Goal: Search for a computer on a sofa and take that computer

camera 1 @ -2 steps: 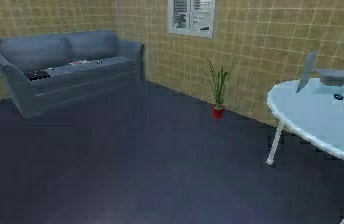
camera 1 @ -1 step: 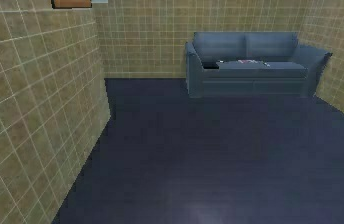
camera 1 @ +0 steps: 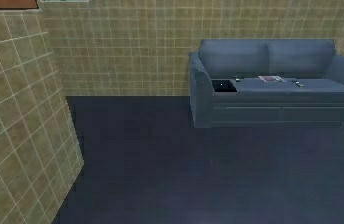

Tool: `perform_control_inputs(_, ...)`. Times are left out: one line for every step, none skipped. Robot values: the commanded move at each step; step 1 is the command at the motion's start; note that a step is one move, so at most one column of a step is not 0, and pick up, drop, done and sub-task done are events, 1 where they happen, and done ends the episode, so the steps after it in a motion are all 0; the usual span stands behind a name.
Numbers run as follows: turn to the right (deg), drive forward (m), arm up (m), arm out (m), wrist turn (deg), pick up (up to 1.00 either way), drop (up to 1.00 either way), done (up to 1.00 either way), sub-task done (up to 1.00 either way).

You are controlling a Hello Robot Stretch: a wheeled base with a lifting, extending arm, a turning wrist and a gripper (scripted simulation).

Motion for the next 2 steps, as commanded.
perform_control_inputs(0.0,1.0,0.0,0.0,0.0,0.0,0.0,0.0,0.0)
perform_control_inputs(0.0,0.55,0.0,0.0,0.0,0.0,0.0,0.0,0.0)
